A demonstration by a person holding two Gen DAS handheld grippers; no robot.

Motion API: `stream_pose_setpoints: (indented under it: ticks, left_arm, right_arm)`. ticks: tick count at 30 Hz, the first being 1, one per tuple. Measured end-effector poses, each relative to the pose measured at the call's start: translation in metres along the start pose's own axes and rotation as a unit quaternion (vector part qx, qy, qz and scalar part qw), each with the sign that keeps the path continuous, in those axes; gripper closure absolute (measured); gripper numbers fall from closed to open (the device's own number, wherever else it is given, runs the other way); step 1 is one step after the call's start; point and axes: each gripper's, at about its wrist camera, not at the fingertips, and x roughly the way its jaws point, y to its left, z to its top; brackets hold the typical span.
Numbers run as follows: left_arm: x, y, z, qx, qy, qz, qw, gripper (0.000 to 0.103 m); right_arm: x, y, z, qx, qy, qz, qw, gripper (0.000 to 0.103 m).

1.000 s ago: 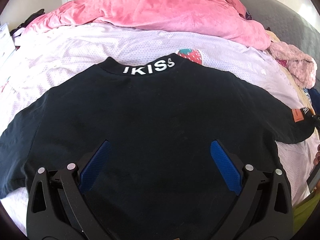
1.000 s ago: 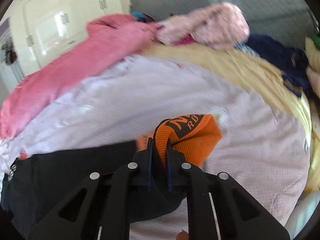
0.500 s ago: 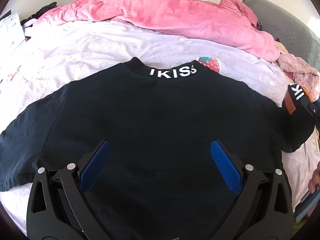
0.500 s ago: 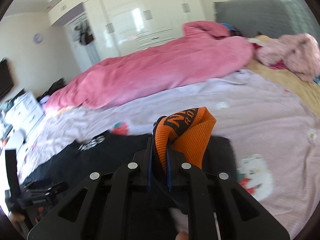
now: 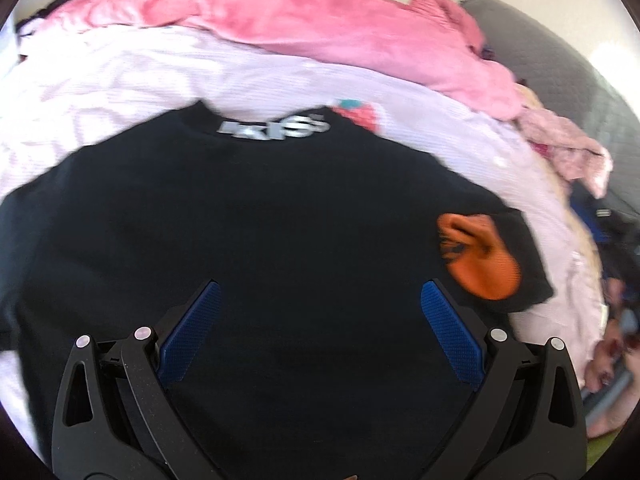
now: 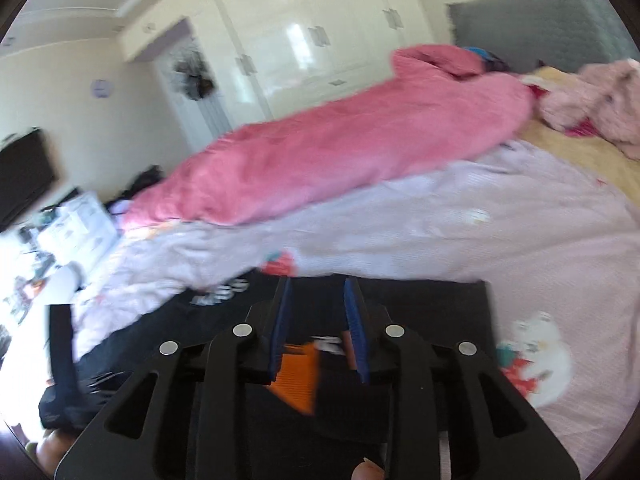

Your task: Fold small clothes

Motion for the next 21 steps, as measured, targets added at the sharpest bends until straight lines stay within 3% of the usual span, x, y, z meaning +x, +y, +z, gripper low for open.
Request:
stream_pose_setpoints:
  ticks: [4, 8, 12, 15, 18, 20, 21]
  left_arm:
    - [0.011, -0.024, 0.003, -0.019, 0.015, -0.096, 0.995, 0.009]
    - [0.02, -0.053, 0.009, 0.004, 0.014, -0.119, 0.9928, 0.017]
    - [0.041, -0.073, 0.014, -0.006, 0.037, -0.156, 0.987, 0.024]
    - [0.061, -0.082, 0.016, -0.016, 0.057, -0.152, 0.9866, 0.03]
    - [0.076, -0.083, 0.017, -0.037, 0.067, -0.152, 0.9854, 0.044]
    - [0.078, -0.081, 0.019, -0.04, 0.062, -0.144, 0.9868, 0.067]
    - [0.079, -0.08, 0.02, -0.044, 0.058, -0.142, 0.9871, 0.073]
  right_arm:
    - [0.012, -0.02, -0.005, -0.012, 0.047, -0.059, 0.997, 0.075]
    - [0.016, -0.046, -0.007, 0.029, 0.065, -0.077, 0.994, 0.07]
    - [0.015, -0.058, -0.01, 0.033, 0.072, -0.086, 0.993, 0.064]
    - [0.015, -0.063, -0.01, 0.042, 0.073, -0.089, 0.992, 0.062]
    - [0.014, -0.066, -0.009, 0.049, 0.072, -0.087, 0.992, 0.059]
    - [0.013, -0.067, -0.008, 0.051, 0.069, -0.089, 0.992, 0.058]
    - [0.013, -0.068, -0.008, 0.053, 0.069, -0.089, 0.992, 0.058]
